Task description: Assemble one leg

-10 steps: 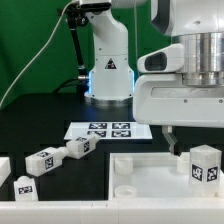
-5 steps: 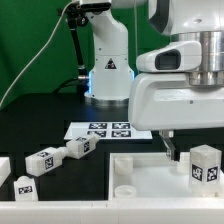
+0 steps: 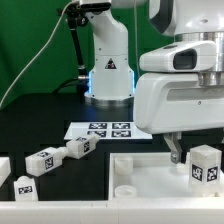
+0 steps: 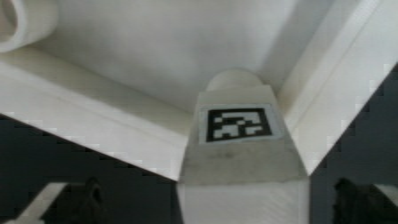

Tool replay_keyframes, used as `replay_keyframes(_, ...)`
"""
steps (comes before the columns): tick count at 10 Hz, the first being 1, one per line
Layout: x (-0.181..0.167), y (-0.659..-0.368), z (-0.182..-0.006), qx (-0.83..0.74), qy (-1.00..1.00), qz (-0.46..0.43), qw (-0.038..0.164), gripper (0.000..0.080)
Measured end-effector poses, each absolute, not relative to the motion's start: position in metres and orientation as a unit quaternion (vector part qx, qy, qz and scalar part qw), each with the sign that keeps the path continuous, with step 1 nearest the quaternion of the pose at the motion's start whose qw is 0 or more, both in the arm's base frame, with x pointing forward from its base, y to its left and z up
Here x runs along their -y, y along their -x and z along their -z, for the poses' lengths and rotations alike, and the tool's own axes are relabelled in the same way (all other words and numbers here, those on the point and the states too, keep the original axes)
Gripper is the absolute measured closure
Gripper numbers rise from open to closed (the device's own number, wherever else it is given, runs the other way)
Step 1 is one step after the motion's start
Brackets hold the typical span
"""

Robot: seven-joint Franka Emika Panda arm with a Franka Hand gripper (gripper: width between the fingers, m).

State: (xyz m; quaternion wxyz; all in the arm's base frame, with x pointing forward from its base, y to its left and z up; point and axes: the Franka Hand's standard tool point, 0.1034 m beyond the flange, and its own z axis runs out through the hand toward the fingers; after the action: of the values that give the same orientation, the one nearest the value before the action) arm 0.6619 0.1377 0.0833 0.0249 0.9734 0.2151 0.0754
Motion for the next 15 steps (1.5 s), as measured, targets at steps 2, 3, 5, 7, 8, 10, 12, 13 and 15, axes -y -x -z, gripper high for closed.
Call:
replay_keyframes(2, -0.1374, -0.6620, -0.0833, -0.208, -0.975, -0.076, 0.024, 0.0412)
replay_keyframes(3, -0.1376, -0.6620, -0.0835, -0.200, -0.977, -0.076, 0.024, 0.0511)
replay_keyframes(5, -0.1379, -0.6622, -0.0837, -0.153, -0.985, -0.077, 0.020, 0.0511)
replay_keyframes(7, -0.1375, -0.6625, -0.0839, -0.086, -0.993, -0.079, 0.014, 0.0511)
replay_keyframes(8, -0.1364, -0.6629, -0.0842, -0.027, -0.996, -0.079, 0.008, 0.0511)
replay_keyframes(10, -0.1376, -0.6648, -0.0846, 0.108, -0.990, -0.090, -0.013, 0.0512)
replay_keyframes(12, -0.1435, -0.6616, -0.0836, 0.221, -0.971, -0.089, -0.024, 0.0512)
replay_keyframes(13, -0.1446, -0.6592, -0.0833, 0.307, -0.947, -0.082, -0.033, 0.0512)
replay_keyframes(15, -0.1441, -0.6580, -0.0832, 0.422, -0.903, -0.076, -0.039, 0.0512)
